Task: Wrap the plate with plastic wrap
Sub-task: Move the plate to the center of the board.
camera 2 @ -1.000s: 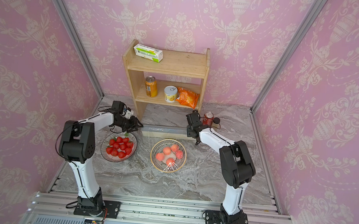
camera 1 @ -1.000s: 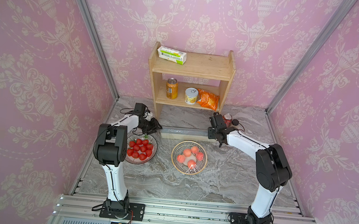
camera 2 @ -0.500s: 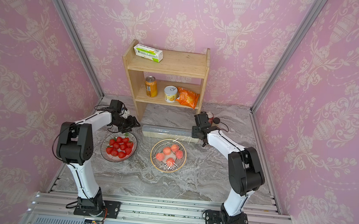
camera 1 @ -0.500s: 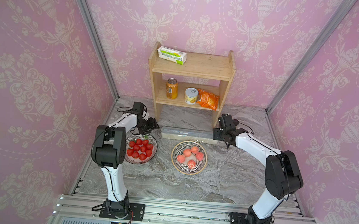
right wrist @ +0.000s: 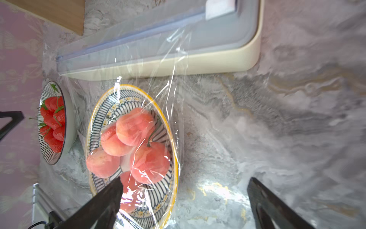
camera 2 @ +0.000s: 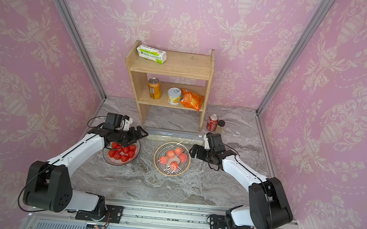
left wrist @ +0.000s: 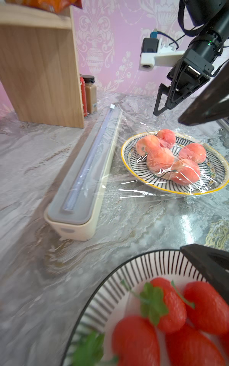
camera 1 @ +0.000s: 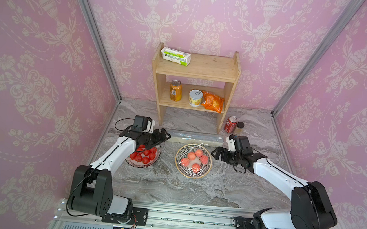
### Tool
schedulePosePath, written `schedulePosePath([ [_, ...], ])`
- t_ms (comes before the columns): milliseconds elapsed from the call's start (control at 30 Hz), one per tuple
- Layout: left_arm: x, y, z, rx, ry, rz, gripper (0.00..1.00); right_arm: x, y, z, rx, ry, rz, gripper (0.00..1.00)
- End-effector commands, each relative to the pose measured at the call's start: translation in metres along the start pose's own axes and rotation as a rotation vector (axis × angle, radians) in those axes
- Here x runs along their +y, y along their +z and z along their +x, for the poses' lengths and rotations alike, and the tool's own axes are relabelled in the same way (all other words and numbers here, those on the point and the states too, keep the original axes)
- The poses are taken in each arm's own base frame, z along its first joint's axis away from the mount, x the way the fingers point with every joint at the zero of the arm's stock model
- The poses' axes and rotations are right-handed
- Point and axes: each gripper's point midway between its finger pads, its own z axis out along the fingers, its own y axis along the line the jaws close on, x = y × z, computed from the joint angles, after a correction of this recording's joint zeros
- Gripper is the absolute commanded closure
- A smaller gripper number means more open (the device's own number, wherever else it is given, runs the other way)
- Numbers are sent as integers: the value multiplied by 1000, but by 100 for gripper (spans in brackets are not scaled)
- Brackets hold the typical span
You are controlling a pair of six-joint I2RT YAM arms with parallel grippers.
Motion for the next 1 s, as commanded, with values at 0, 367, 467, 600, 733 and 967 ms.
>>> schedulePosePath([
  [0, -11, 22, 17, 48, -78, 75, 1, 45, 10, 2, 36, 53, -206, 0],
  [367, -28, 72, 50, 152, -132, 163, 1, 44, 35, 21, 100, 104, -168, 0],
  [467, -36, 81, 60, 182, -146, 194, 1, 47, 36, 25, 118, 116, -188, 0],
  [600, -46, 86, 73, 211, -141, 207, 1, 55, 32, 32, 142, 114, -214, 0],
  [733, -48, 82, 83, 220, -128, 181, 1, 60, 26, 43, 172, 111, -220, 0],
  [967, -40, 70, 107, 239, -131, 134, 1, 55, 10, 67, 191, 126, -204, 0],
])
